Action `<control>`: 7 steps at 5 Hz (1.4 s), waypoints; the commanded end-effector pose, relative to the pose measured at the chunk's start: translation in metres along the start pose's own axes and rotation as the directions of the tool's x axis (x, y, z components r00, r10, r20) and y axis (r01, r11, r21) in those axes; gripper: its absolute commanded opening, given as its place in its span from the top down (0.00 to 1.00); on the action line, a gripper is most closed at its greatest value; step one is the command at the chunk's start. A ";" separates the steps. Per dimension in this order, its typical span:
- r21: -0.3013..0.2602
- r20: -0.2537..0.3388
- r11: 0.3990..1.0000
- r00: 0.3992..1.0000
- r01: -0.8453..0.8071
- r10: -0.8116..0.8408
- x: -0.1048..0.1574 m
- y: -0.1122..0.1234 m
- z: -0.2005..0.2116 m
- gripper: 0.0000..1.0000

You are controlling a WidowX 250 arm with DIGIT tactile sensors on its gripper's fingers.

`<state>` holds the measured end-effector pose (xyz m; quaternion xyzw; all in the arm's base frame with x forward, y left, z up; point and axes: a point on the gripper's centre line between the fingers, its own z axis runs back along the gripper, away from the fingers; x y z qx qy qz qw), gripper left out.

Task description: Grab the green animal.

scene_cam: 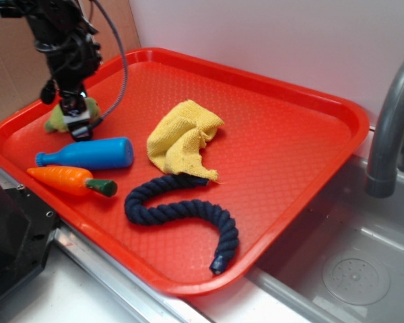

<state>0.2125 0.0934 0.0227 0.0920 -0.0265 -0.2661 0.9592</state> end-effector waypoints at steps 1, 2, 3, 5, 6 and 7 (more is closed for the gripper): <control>-0.072 0.042 0.995 0.997 -0.067 0.070 0.004 0.025 0.000 1.00; -0.066 -0.022 0.987 0.989 -0.148 0.147 0.002 0.026 0.026 1.00; -0.037 -0.081 0.972 0.970 -0.232 0.228 0.013 0.013 0.080 1.00; -0.105 -0.096 0.938 0.942 -0.331 0.321 0.026 0.005 0.175 1.00; -0.134 -0.054 0.940 0.949 -0.314 0.309 0.028 -0.005 0.201 1.00; -0.115 -0.042 0.943 0.950 -0.314 0.311 0.027 -0.005 0.206 1.00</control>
